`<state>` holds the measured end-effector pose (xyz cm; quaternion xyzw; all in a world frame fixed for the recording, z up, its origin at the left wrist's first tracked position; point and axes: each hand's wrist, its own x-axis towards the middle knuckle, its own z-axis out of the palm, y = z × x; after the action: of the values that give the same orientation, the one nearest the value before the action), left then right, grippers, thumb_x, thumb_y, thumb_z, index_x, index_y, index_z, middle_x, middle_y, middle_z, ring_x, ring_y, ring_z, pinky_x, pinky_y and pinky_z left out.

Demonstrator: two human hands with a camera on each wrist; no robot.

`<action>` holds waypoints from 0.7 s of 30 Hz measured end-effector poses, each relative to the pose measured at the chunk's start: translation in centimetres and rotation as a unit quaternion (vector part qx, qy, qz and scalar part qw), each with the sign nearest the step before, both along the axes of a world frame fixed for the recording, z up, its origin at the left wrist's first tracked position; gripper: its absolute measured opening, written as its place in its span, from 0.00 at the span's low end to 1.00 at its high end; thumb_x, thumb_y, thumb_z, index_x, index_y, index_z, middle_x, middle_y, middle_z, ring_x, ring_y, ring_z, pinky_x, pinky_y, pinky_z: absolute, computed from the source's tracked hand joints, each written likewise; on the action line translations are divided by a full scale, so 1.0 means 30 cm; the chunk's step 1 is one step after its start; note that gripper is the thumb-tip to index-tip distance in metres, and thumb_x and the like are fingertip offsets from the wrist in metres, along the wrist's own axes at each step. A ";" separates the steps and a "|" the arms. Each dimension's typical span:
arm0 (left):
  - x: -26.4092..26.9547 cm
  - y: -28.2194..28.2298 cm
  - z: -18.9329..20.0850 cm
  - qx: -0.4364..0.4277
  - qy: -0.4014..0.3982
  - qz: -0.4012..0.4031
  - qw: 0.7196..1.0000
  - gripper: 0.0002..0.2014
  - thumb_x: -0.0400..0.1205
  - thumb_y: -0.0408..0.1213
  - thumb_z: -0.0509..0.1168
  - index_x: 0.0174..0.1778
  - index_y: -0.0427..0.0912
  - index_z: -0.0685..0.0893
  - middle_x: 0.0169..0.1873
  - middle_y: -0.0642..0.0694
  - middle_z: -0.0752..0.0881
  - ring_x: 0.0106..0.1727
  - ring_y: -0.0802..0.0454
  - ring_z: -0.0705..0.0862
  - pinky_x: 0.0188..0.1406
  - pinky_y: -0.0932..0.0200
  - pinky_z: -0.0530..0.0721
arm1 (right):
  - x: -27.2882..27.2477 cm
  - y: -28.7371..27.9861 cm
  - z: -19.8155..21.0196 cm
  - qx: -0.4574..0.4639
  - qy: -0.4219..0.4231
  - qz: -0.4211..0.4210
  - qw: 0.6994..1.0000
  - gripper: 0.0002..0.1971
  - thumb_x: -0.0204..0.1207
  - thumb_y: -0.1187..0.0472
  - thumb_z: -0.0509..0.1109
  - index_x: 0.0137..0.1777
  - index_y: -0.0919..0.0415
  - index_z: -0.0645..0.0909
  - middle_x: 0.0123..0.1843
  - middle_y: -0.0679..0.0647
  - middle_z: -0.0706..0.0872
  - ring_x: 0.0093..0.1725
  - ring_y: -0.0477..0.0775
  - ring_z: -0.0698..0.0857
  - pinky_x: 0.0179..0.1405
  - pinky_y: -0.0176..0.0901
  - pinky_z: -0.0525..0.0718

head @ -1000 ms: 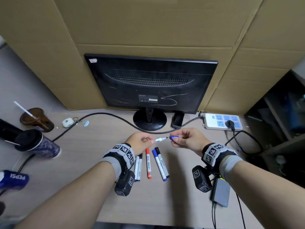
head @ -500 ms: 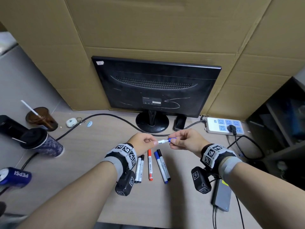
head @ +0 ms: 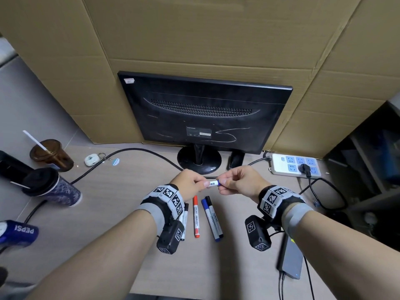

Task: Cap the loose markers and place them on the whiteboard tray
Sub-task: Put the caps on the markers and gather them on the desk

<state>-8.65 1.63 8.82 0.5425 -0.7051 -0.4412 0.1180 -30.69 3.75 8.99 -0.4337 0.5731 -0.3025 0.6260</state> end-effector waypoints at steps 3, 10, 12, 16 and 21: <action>-0.002 0.002 -0.009 0.006 0.017 0.011 1.000 0.10 0.86 0.43 0.68 0.48 0.48 0.96 0.42 0.38 0.92 0.40 0.49 0.84 0.54 0.43 0.87 | 0.002 -0.013 0.006 -0.003 0.007 0.001 1.000 0.06 0.82 0.73 0.72 0.53 0.76 0.89 0.39 0.65 0.91 0.37 0.56 0.92 0.46 0.42 0.95; 0.019 0.003 -0.038 0.032 0.036 0.012 0.999 0.10 0.86 0.44 0.67 0.51 0.52 0.95 0.46 0.38 0.93 0.50 0.38 0.90 0.58 0.44 0.87 | 0.012 -0.018 -0.012 -0.007 0.012 0.014 1.000 0.06 0.82 0.72 0.73 0.49 0.71 0.91 0.39 0.67 0.92 0.40 0.57 0.92 0.49 0.45 0.95; 0.029 0.002 -0.059 0.054 0.018 -0.007 0.998 0.10 0.87 0.47 0.65 0.47 0.59 0.92 0.42 0.45 0.92 0.46 0.44 0.89 0.60 0.43 0.86 | 0.020 -0.024 -0.030 -0.003 0.008 0.013 1.000 0.05 0.82 0.73 0.73 0.51 0.72 0.91 0.41 0.69 0.92 0.42 0.59 0.91 0.51 0.47 0.95; 0.034 0.031 -0.108 0.113 -0.007 0.002 0.994 0.11 0.86 0.53 0.63 0.53 0.52 0.86 0.41 0.52 0.88 0.44 0.52 0.86 0.52 0.52 0.86 | 0.060 -0.034 -0.081 -0.017 0.018 0.023 0.999 0.07 0.79 0.69 0.77 0.55 0.70 0.91 0.45 0.68 0.91 0.46 0.58 0.90 0.57 0.52 0.93; 0.086 0.071 -0.243 0.128 -0.080 0.092 0.984 0.13 0.88 0.50 0.58 0.52 0.45 0.80 0.38 0.47 0.82 0.38 0.45 0.80 0.41 0.50 0.80 | 0.096 -0.033 -0.193 0.012 0.149 0.055 0.987 0.09 0.80 0.57 0.76 0.58 0.58 0.88 0.46 0.49 0.90 0.44 0.50 0.87 0.43 0.36 0.83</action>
<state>-6.08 3.75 1.54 0.6495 -0.5967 -0.4703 0.0308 -27.80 2.75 3.21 -0.4977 0.6388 -0.1924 0.5543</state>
